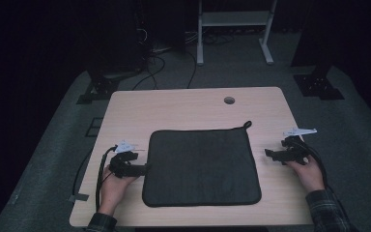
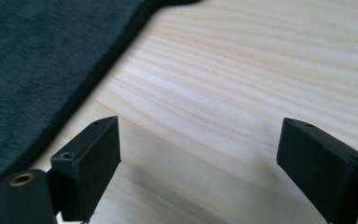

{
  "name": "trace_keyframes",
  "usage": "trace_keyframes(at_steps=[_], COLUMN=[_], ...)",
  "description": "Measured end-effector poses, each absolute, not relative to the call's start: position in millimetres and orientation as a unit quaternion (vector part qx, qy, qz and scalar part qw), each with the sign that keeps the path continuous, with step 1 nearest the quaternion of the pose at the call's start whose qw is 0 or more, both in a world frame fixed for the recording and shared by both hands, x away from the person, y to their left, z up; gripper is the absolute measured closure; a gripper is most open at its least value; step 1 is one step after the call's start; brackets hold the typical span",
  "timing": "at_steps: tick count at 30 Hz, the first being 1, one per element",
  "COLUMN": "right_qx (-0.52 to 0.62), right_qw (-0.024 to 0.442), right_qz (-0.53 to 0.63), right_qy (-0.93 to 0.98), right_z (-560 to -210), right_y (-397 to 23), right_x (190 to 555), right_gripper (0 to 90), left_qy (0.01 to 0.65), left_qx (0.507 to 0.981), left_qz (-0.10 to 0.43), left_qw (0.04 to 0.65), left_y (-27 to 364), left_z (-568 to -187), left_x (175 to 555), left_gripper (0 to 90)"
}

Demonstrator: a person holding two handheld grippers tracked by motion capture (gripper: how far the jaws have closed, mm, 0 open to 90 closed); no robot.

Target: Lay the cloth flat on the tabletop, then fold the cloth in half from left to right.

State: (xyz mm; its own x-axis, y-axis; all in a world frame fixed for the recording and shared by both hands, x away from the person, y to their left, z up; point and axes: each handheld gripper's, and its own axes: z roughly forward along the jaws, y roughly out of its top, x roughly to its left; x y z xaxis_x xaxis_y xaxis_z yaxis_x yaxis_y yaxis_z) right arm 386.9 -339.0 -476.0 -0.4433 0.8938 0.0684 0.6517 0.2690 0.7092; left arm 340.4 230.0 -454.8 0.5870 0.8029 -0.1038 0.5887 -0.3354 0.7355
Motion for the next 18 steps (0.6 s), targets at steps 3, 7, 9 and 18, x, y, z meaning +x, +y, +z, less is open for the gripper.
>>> trace_keyframes(at_steps=[3,7,9,18], right_qx=[0.5,0.49,0.489,0.486], right_qw=[0.181,0.2,0.203,0.203], right_qz=[0.334,0.329,0.334,0.338], right_qy=[0.779,0.782,0.78,0.78], right_z=[-480.9,-484.3,-485.7,-486.8], right_y=[-339.5,-339.0,-338.8,-339.6], right_x=[386.3,384.3,383.2,382.9], right_gripper=[9.9,8.0,7.1,6.0], left_qy=[0.435,0.44,0.445,0.441], left_qx=[0.808,0.808,0.808,0.814], left_qz=[0.143,0.168,0.171,0.184], left_qw=[0.371,0.355,0.347,0.33], left_y=[225.2,221.2,220.3,217.4], left_z=[-459.1,-463.3,-466.4,-473.0], left_x=[341.3,345.9,349.2,351.8], left_gripper=[23.0,26.0,26.1,30.1])
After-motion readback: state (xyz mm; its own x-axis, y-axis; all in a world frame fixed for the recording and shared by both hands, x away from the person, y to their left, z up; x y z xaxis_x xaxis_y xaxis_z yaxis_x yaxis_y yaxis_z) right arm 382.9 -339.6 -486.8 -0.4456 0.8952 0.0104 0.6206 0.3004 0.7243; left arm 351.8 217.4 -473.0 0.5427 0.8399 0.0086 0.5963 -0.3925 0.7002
